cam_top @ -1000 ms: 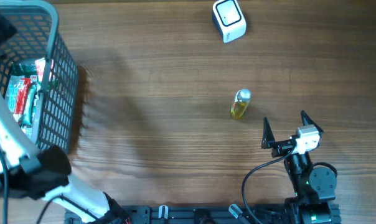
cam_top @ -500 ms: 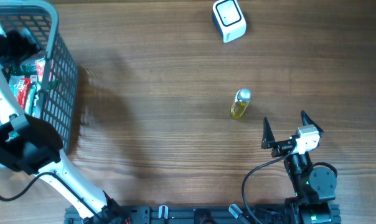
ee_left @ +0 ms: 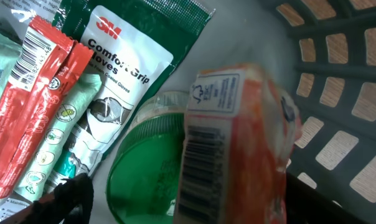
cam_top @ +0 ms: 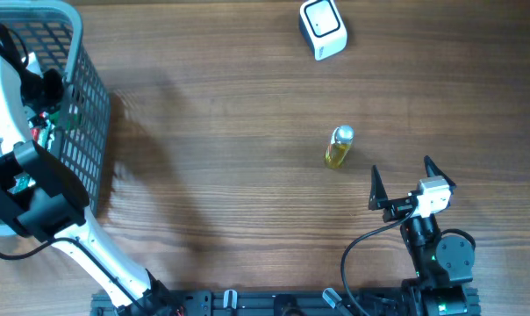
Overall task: Scan the item barcode
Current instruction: 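Grasp the Kleenex tissue pack in the basket with the left gripper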
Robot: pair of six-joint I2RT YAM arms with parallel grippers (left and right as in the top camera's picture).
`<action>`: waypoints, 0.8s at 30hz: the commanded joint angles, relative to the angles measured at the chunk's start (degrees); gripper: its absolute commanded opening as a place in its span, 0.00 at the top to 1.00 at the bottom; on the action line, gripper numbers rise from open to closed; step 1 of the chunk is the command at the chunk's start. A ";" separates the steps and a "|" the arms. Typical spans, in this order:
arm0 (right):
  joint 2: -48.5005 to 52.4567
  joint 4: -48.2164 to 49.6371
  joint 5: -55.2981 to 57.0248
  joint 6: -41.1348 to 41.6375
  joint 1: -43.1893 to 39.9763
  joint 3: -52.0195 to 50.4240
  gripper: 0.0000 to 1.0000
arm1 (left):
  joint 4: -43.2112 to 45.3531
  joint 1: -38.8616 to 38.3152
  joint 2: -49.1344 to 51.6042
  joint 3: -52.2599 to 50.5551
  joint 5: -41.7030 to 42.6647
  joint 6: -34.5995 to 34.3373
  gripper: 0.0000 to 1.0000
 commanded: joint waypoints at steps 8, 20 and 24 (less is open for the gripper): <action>0.04 0.17 -0.81 1.11 0.17 -0.04 0.00 | 0.85 0.15 0.00 -0.48 -0.15 0.66 0.32; 0.04 0.17 -0.81 1.11 0.17 -0.04 0.00 | 3.13 0.15 -5.42 -0.35 -0.15 0.46 0.75; 0.04 0.17 -0.81 1.11 0.17 -0.04 0.00 | 2.23 0.15 -5.60 -0.35 -0.15 0.46 0.76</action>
